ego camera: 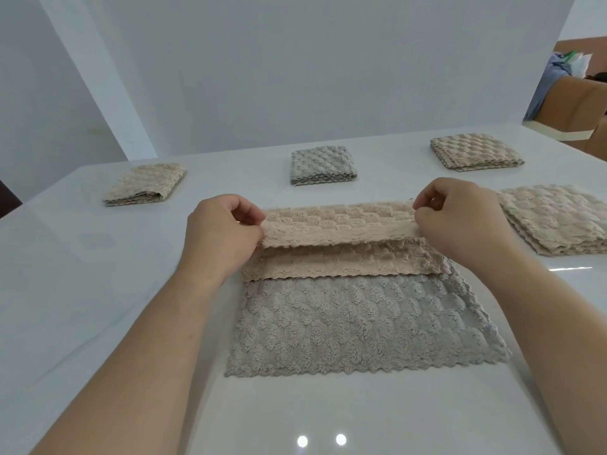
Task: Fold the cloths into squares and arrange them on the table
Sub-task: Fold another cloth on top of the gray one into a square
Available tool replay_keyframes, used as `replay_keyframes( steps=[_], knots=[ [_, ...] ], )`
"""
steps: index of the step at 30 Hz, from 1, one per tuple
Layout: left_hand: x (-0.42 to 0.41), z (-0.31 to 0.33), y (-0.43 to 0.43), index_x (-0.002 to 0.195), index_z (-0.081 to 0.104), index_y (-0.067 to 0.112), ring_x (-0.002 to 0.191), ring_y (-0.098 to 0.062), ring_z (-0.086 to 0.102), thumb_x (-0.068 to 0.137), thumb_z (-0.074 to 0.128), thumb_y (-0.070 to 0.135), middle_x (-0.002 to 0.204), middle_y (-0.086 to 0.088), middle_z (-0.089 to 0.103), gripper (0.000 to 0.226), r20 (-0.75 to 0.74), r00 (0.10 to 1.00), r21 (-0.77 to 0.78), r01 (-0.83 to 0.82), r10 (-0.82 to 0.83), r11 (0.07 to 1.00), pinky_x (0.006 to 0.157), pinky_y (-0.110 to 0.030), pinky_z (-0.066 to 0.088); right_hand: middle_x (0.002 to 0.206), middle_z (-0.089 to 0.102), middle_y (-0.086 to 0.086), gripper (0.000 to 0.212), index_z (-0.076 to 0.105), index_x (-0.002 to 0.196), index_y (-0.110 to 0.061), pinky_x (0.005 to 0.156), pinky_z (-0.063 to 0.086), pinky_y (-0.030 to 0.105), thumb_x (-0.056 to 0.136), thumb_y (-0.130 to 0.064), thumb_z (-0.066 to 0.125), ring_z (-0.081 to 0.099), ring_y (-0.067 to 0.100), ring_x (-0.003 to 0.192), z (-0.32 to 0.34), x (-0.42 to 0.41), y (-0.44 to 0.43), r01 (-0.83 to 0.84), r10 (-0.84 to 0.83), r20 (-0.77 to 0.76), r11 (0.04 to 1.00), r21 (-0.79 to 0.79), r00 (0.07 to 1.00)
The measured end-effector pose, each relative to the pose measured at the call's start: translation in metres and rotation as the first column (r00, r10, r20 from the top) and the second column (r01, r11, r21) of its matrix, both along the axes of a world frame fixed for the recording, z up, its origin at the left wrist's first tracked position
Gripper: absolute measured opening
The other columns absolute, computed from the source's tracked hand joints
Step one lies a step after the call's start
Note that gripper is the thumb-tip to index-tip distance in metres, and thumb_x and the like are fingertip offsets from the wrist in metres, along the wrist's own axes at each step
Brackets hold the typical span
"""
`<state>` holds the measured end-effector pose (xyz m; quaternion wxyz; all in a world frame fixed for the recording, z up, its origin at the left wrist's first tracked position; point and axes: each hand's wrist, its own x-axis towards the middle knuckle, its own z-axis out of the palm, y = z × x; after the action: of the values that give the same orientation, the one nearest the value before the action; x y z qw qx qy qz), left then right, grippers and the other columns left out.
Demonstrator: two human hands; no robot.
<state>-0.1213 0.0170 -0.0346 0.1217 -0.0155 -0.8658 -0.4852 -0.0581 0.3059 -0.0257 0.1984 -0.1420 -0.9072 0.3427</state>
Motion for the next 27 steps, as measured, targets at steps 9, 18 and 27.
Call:
replay_keyframes(
  steps=[9, 18, 27],
  knots=[
    [0.012, 0.000, 0.010, 0.077, 0.072, 0.026, 0.073, -0.005, 0.064, 0.074, 0.064, -0.006, 0.081, 0.010, 0.070, 0.033, -0.004, 1.000, -0.282, 0.019, -0.021, 0.959, 0.060, -0.016, 0.044, 0.077, 0.067, -0.004, 0.021, 0.063, 0.078, -0.024, 0.055, 0.051, 0.029, 0.077, -0.005, 0.053, 0.064, 0.018, 0.068, -0.005, 0.002, 0.000, -0.122, 0.070, 0.234, 0.969, 0.215, 0.970],
    [0.009, -0.005, 0.009, 0.072, 0.070, 0.029, 0.074, -0.006, 0.064, 0.075, 0.066, -0.001, 0.078, 0.011, 0.068, 0.030, 0.028, 1.000, -0.351, 0.020, -0.010, 0.936, 0.060, -0.020, 0.047, 0.083, 0.066, -0.004, 0.019, 0.061, 0.078, -0.027, 0.066, 0.057, 0.035, 0.079, -0.011, 0.052, 0.062, 0.019, 0.076, -0.008, 0.000, 0.000, -0.137, 0.056, 0.285, 0.952, 0.273, 0.957],
    [0.011, -0.005, 0.011, 0.071, 0.070, 0.028, 0.078, -0.011, 0.066, 0.073, 0.067, 0.009, 0.074, 0.015, 0.068, 0.019, 0.136, 0.989, -0.459, 0.014, 0.055, 0.888, 0.074, -0.031, 0.057, 0.093, 0.063, -0.006, 0.014, 0.056, 0.084, -0.029, 0.073, 0.055, 0.035, 0.080, -0.015, 0.054, 0.059, 0.019, 0.083, -0.008, 0.003, -0.001, -0.194, 0.052, 0.408, 0.929, 0.315, 0.911]
  ],
)
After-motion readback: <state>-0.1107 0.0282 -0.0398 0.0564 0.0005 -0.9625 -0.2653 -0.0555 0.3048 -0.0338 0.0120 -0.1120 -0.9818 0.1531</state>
